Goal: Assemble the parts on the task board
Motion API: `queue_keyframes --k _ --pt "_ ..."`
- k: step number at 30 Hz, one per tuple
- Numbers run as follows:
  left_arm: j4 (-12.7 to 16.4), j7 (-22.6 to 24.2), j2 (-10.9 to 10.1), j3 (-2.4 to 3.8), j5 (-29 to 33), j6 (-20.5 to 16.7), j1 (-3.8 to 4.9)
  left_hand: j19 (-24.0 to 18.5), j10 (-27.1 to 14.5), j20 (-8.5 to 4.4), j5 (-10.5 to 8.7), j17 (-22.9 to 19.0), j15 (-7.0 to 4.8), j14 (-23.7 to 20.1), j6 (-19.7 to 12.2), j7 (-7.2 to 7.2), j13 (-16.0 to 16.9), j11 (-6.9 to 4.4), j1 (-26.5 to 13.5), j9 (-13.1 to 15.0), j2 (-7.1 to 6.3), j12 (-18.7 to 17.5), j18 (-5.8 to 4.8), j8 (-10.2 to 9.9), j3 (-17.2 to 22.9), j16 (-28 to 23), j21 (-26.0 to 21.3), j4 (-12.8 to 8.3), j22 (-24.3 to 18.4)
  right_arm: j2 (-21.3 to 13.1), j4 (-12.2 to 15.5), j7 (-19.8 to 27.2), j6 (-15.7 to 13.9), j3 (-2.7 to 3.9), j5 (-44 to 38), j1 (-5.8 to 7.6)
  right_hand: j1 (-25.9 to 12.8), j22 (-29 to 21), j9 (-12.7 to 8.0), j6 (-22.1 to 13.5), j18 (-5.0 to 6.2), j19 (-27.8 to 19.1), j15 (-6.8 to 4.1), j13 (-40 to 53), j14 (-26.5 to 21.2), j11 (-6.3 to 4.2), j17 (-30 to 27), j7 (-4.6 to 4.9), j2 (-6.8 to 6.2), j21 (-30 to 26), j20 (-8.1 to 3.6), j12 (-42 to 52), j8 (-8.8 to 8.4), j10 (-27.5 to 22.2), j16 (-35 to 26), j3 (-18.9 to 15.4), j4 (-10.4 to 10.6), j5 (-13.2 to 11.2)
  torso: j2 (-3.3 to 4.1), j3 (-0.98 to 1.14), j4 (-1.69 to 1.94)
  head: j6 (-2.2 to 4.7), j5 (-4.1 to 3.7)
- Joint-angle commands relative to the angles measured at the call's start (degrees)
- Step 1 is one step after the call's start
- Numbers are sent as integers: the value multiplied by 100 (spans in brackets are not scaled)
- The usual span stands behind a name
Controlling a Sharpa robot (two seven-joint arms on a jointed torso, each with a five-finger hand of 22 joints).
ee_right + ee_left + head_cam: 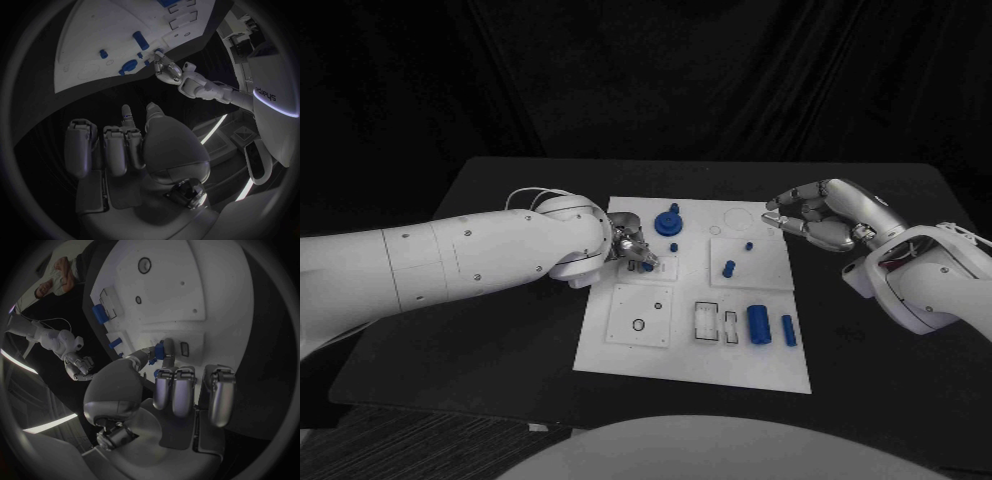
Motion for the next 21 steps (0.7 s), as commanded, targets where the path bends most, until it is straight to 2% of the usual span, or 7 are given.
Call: queue_keyframes --k 1,4,5,9,10,16,21 --pt "-4 -32 -1 -35 5 195 -63 592 586 2 -31 1510 12 585 11 -45 1509 28 13 2 55 20 -35 -25 27 38 25 20 1510 -6 -2 -73 -61 4 -9 -15 41 1221 -6 36 -8 199 36 1510 564 57 1359 9 -2 -21 49 14 32 599 -21 -3 2 38 0 -2 -2 -1 3" --pt "-9 -48 -9 -35 5 215 -66 592 586 4 -193 1510 12 585 9 -44 1509 28 -1 -14 50 20 -35 -62 -4 38 25 55 1510 -4 -7 -75 -59 4 -9 -16 41 1221 -6 36 -8 199 36 1510 564 57 1359 9 -2 -21 49 14 32 599 -21 -3 2 38 0 -2 1 -1 5" --pt "-11 -57 -10 -35 5 224 -67 592 586 4 -491 1510 13 585 33 -46 1509 26 -16 -29 58 20 -35 -96 -59 38 25 115 1510 -2 -8 -74 -59 4 -9 -17 41 1221 -6 36 -8 199 36 1510 564 57 1359 9 -2 -21 49 14 32 599 -21 -3 2 38 1 -2 3 -1 3" --pt "-14 -91 -7 -35 5 261 -69 592 586 13 -1016 1510 26 585 41 -23 1509 46 -164 -83 42 20 -35 -201 -374 38 25 375 1510 1 -11 -74 -54 4 -9 -21 41 1221 -6 36 -8 199 36 1510 564 57 1359 9 -2 -21 49 14 32 599 -21 -3 2 38 2 -3 4 -1 3" --pt "-16 -98 -5 -35 5 270 -70 592 586 30 -1279 1510 40 585 -2 5 1509 68 -207 -133 45 20 -35 -291 -513 38 25 490 1510 2 -12 -74 -52 4 -9 -22 41 1221 -6 36 -8 199 36 1510 564 57 1359 9 -2 -21 49 14 32 599 -21 -3 2 38 2 -4 3 -1 6" --pt "-40 -145 14 -35 5 315 -74 592 586 81 -1826 1510 105 585 -78 89 1509 142 -456 -214 -11 20 -35 -478 -1028 38 25 895 1510 3 -18 -74 -45 4 -9 -28 52 1222 -8 36 -8 199 37 1510 564 59 1360 11 -1 -20 51 14 31 599 -20 -5 -1 44 1 -3 -2 -1 12" --pt "-67 -183 26 -35 5 358 -76 592 586 116 -1979 1510 131 585 -177 112 1509 172 -591 -87 -1 20 -35 -425 -1385 38 25 1163 1510 2 -21 -71 -39 4 -9 -35 52 1221 -8 36 -8 199 37 1510 564 59 1360 11 -1 -20 51 14 31 599 -21 -5 -1 45 3 -1 -6 -1 10"
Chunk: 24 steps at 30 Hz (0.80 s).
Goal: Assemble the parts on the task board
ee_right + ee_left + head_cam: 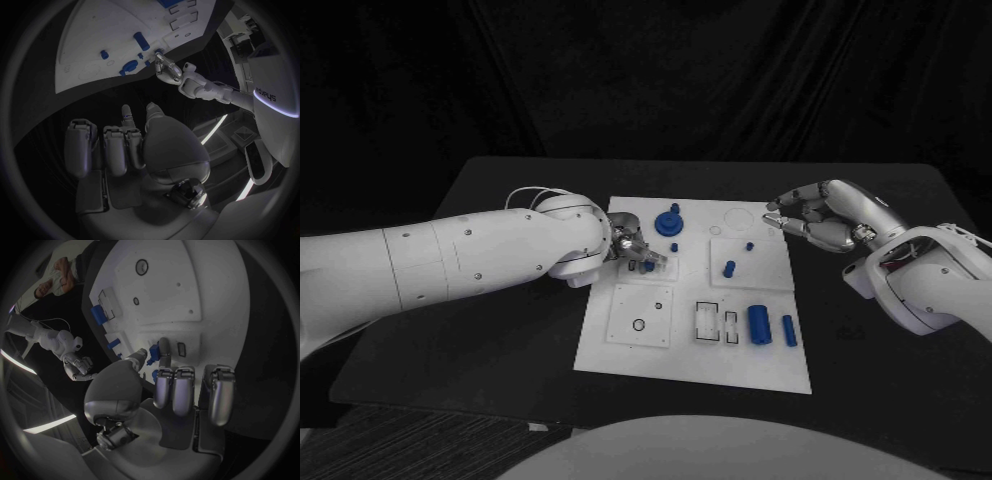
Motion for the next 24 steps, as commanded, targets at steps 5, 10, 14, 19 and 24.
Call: queue_keyframes --k 5,10,14,19,24 --pt "-41 -152 29 -49 16 276 -69 602 607 31 -21 1510 20 615 -109 68 1509 0 -31 263 72 20 -36 182 -332 38 25 204 1506 -4 -5 -67 -36 3 -9 -30 58 1220 -10 36 -7 198 38 1510 564 39 1356 12 -2 -22 52 14 30 620 -23 -7 -2 24 2 3 -5 -1 -1" --pt "-64 -161 40 -49 16 293 -71 602 607 2 -23 1510 -12 615 -135 28 1509 -39 34 583 131 20 -36 422 -555 38 25 346 1506 -8 -5 -65 -35 3 -9 -42 58 1220 -10 36 -7 198 38 1510 564 39 1356 12 -2 -22 52 14 30 620 -23 -7 -2 24 0 0 -2 -1 -8" --pt "-80 -180 44 -49 16 313 -73 602 607 -38 -10 1510 -52 615 -222 -31 1509 -87 213 1148 211 20 -36 838 -763 38 25 426 1506 -9 -6 -65 -32 3 -9 -48 58 1220 -10 36 -7 198 38 1510 564 39 1356 12 -2 -22 52 14 30 620 -23 -7 -2 24 1 1 0 -1 -7" --pt "-89 -204 40 -49 16 365 -73 602 607 -63 200 1510 -75 615 -341 -63 1509 -113 377 1518 293 20 -36 1083 -830 38 25 427 1506 -9 -8 -65 -28 3 -9 -53 58 1220 -10 36 -7 198 38 1510 564 39 1356 12 -2 -22 52 14 30 620 -23 -7 -2 24 0 2 -1 -1 -8" --pt "-95 -207 36 -49 16 401 -74 602 607 -78 604 1510 -92 615 -397 -85 1509 -132 508 1718 346 20 -36 1203 -841 38 25 400 1506 -9 -10 -66 -27 3 -9 -57 58 1220 -10 36 -7 198 38 1510 564 39 1356 12 -2 -22 52 14 30 620 -23 -7 -2 24 1 0 -1 -1 -10"
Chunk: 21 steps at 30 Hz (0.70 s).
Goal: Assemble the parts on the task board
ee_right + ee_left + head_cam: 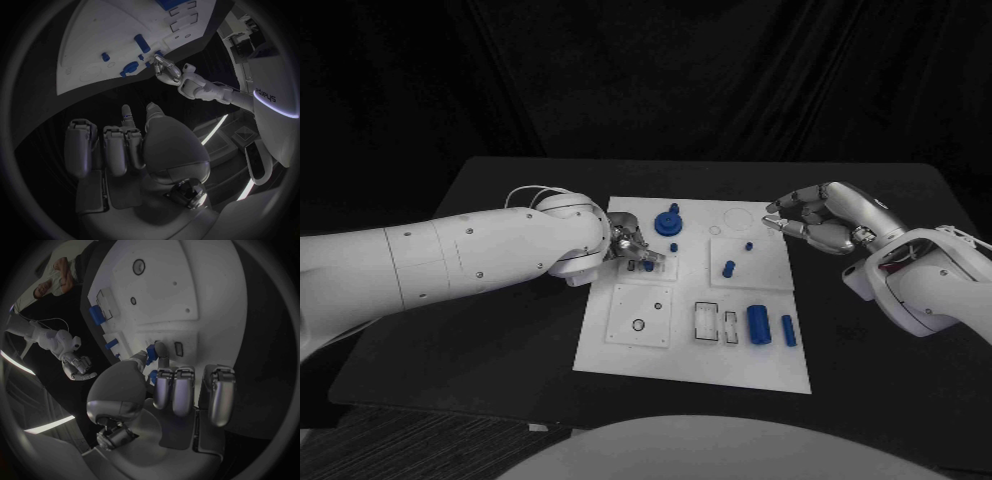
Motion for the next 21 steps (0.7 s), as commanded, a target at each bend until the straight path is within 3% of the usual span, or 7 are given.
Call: queue_keyframes --k 1,4,7,21 --pt "-9 -154 0 -54 20 325 -73 603 602 -38 198 1508 -41 604 -57 -5 1509 -39 92 75 9 20 -35 50 -19 37 25 -15 1507 -5 1 -66 -29 3 -9 -18 58 1222 -6 36 -7 198 38 1510 564 39 1356 11 -2 -22 52 14 30 620 -23 -7 -2 25 1 -1 1 -1 0" --pt "-11 -144 3 -54 20 338 -74 603 602 -52 611 1508 -58 604 -73 -30 1509 -58 237 164 37 20 -35 93 44 37 25 -90 1507 -5 0 -68 -29 3 -9 -19 58 1222 -6 36 -7 198 38 1510 564 39 1356 11 -2 -22 52 14 30 620 -23 -7 -2 25 1 1 3 -1 4" --pt "-13 -130 7 -54 20 358 -74 603 602 -63 806 1508 -67 604 -69 -47 1509 -72 329 203 46 20 -35 108 102 37 25 -146 1507 -5 0 -69 -30 3 -9 -21 67 1222 -9 38 -7 198 40 1510 562 41 1351 13 0 -23 54 14 30 620 -27 -12 -2 38 0 1 1 -1 0" --pt "-11 -147 -5 -54 20 418 -75 603 602 -101 1300 1508 -110 604 75 -112 1509 -125 465 258 22 20 -35 154 282 37 25 -257 1507 -8 -4 -68 -27 3 -9 -26 69 1221 -10 39 -7 197 41 1510 562 42 1350 14 4 -24 55 14 30 620 -27 -13 0 44 0 2 4 -1 -6"
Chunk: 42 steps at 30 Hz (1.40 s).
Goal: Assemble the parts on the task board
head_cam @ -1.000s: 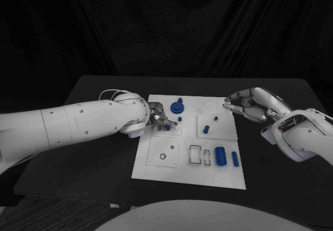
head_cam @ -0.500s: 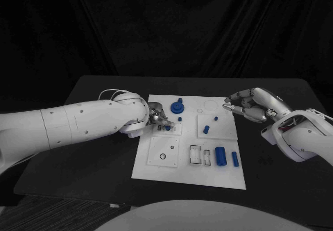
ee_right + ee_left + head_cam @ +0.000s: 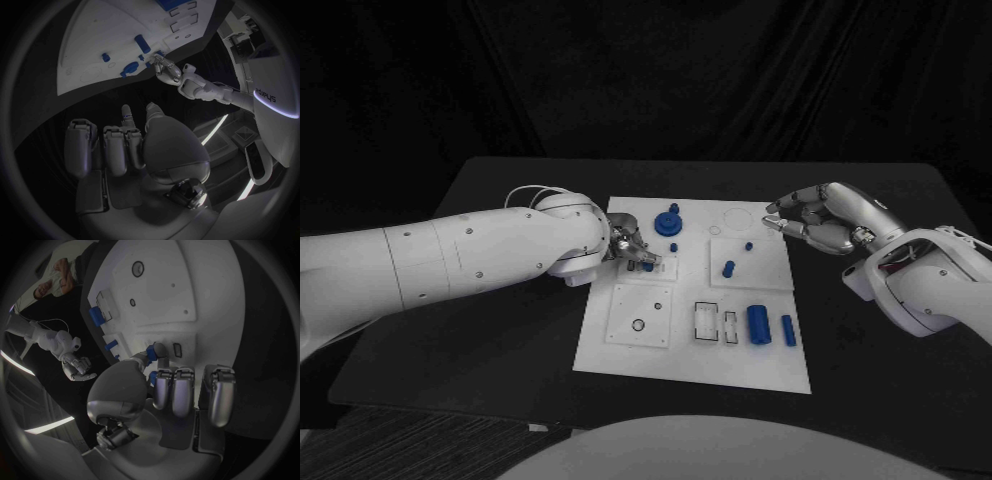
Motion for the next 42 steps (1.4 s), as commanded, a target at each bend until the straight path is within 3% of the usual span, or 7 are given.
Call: queue_keyframes --k 1,19,22,25,32,36,42 --pt "5 -149 -6 -55 26 334 -75 602 598 -61 53 1506 -48 607 43 1 1509 -48 67 14 -3 20 -35 31 40 38 25 -15 1508 -7 2 -67 -27 3 -9 -17 70 1223 -5 39 -7 197 41 1510 562 21 1350 14 4 -25 55 14 30 599 -27 -13 0 20 1 0 3 -1 -1" --pt "41 -204 -62 -55 26 341 -75 602 598 -70 69 1506 -57 607 37 -5 1509 -58 107 18 -24 20 -35 18 86 38 25 -56 1508 -2 -8 -70 -23 3 -9 -22 75 1222 -7 42 -6 196 42 1510 562 22 1349 14 10 -27 56 14 30 599 -28 -13 2 33 0 1 1 -1 15" --pt "36 -204 -57 -55 26 341 -75 602 598 -74 -153 1506 -57 607 16 11 1509 -52 82 -6 -38 20 -35 -34 110 38 25 -47 1508 -3 -8 -70 -22 3 -9 -23 75 1222 -7 42 -6 196 42 1510 562 22 1349 14 10 -27 56 14 30 599 -28 -13 2 33 1 0 1 -1 13" --pt "30 -196 -50 -55 26 331 -75 602 598 -75 -143 1506 -56 607 22 7 1509 -51 92 -7 -30 20 -35 -37 125 38 25 -54 1508 -4 -9 -71 -21 3 -9 -23 75 1220 -7 44 -5 193 42 1510 562 22 1351 15 12 -33 56 14 31 599 -26 -14 3 36 3 1 -1 -1 16" --pt "-7 -169 -10 -55 26 294 -75 602 598 -41 -1189 1506 -15 607 28 84 1509 6 -152 -184 -29 20 -35 -301 -6 38 25 157 1508 -4 -12 -70 -17 3 -9 -24 75 1220 -7 44 -5 193 42 1510 562 22 1351 15 12 -33 56 14 31 599 -26 -14 3 36 1 0 -2 -1 7" --pt "-28 -166 6 -55 26 292 -76 602 598 -9 -1633 1506 22 607 58 130 1509 47 -311 -360 -31 20 -35 -526 -181 38 25 319 1508 -8 -13 -71 -14 3 -9 -24 75 1220 -7 44 -5 193 42 1510 562 22 1351 15 12 -33 56 14 31 599 -26 -14 3 36 0 2 0 -1 9" --pt "-50 -172 13 -55 26 314 -76 602 598 8 -1791 1506 35 607 129 146 1509 64 -489 -458 -88 20 -35 -641 -412 38 25 492 1508 -10 -14 -76 -7 3 -9 -25 75 1220 -7 44 -5 193 42 1510 562 22 1351 15 12 -33 56 14 31 599 -26 -14 3 36 1 1 0 -1 5"
